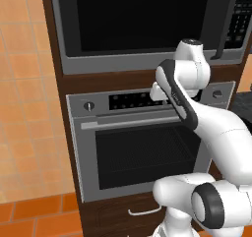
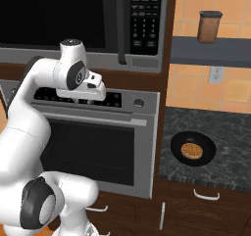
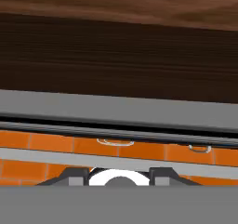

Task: Open the microwave, place the bowl with waffle inside the microwave, then close the microwave door and turn it on.

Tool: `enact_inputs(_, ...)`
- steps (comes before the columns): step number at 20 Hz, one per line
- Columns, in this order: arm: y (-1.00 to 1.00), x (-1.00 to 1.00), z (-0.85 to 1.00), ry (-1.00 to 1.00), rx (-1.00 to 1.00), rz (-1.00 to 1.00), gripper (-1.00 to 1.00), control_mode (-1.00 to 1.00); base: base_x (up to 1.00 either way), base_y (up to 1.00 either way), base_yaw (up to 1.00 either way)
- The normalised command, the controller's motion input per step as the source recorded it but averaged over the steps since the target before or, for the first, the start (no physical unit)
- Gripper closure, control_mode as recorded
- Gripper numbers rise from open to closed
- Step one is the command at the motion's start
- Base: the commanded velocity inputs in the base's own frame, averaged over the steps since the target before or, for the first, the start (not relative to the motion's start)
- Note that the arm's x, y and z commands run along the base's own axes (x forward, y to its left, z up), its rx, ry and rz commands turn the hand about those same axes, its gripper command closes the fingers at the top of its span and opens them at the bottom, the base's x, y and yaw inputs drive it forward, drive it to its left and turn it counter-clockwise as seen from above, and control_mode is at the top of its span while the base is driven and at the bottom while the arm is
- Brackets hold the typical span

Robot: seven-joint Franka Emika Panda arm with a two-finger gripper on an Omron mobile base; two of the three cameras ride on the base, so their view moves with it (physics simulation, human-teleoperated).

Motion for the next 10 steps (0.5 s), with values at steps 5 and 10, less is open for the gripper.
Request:
enact_inputs(5, -0.61, -0.14, 0.16, -0.37, 0.23, -0.02, -1.00, -1.00, 0.00, 0.00, 0.00)
enact_inputs(10, -0.77, -0.06, 0.47, -0.67, 0.43, -0.12, -1.00, -1.00, 0.00, 0.00, 0.00)
